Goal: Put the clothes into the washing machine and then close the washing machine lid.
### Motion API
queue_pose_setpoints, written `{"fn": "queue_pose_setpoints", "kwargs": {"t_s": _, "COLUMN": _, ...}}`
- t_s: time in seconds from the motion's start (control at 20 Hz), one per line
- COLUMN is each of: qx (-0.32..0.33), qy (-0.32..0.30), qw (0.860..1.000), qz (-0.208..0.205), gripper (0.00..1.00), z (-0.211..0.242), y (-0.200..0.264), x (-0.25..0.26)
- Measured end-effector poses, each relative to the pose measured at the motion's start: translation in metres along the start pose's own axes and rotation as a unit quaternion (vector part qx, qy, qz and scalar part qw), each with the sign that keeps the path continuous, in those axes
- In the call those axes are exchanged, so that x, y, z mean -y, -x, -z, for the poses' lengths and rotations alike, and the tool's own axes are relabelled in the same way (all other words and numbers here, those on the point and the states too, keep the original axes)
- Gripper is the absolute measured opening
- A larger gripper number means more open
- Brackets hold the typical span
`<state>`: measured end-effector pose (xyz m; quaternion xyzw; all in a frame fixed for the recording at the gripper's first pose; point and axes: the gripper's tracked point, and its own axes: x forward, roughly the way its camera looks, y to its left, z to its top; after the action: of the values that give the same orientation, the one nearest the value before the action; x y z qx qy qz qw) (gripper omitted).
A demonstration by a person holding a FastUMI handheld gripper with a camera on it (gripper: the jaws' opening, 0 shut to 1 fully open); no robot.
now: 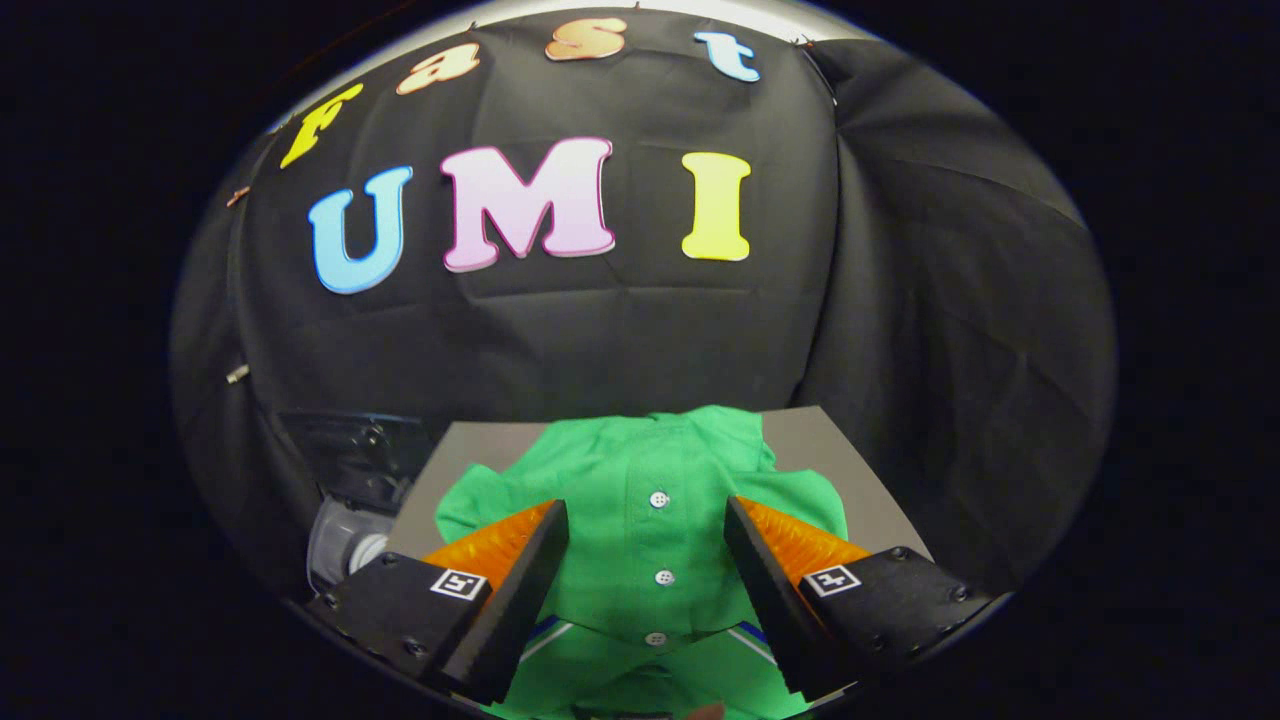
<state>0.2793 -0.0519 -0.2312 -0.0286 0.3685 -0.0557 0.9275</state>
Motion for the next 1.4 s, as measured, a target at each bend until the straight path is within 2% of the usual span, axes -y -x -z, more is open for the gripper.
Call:
{"fn": "queue_pose_setpoints", "kwargs": {"t_s": 0.1, "qx": -0.047, "qy": 0.027, "qw": 0.999, "qz": -0.004, "gripper": 0.99, "z": 0.024, "y": -0.007, "x": 0.003}}
{"fn": "queue_pose_setpoints", "kwargs": {"t_s": 0.35, "qx": -0.008, "qy": 0.007, "qw": 1.000, "qz": -0.026, "gripper": 1.00, "z": 0.020, "y": -0.009, "x": 0.004}}
{"fn": "queue_pose_setpoints", "kwargs": {"t_s": 0.8, "qx": 0.020, "qy": 0.004, "qw": 1.000, "qz": -0.023, "gripper": 1.00, "z": 0.019, "y": -0.008, "x": 0.004}}
{"fn": "queue_pose_setpoints", "kwargs": {"t_s": 0.95, "qx": 0.065, "qy": 0.016, "qw": 0.996, "qz": -0.055, "gripper": 0.97, "z": 0.017, "y": -0.007, "x": -0.012}}
{"fn": "queue_pose_setpoints", "kwargs": {"t_s": 1.05, "qx": 0.067, "qy": 0.021, "qw": 0.996, "qz": -0.049, "gripper": 0.60, "z": 0.019, "y": -0.009, "x": -0.011}}
{"fn": "queue_pose_setpoints", "kwargs": {"t_s": 1.1, "qx": 0.055, "qy": 0.022, "qw": 0.997, "qz": -0.055, "gripper": 0.60, "z": 0.020, "y": -0.008, "x": -0.011}}
{"fn": "queue_pose_setpoints", "kwargs": {"t_s": 1.2, "qx": 0.041, "qy": -0.007, "qw": 0.998, "qz": -0.039, "gripper": 0.28, "z": 0.021, "y": -0.008, "x": -0.011}}
{"fn": "queue_pose_setpoints", "kwargs": {"t_s": 1.3, "qx": 0.029, "qy": -0.005, "qw": 0.999, "qz": -0.034, "gripper": 0.28, "z": 0.018, "y": -0.003, "x": -0.011}}
{"fn": "queue_pose_setpoints", "kwargs": {"t_s": 1.4, "qx": 0.011, "qy": -0.020, "qw": 0.999, "qz": -0.043, "gripper": 0.13, "z": 0.017, "y": -0.005, "x": -0.013}}
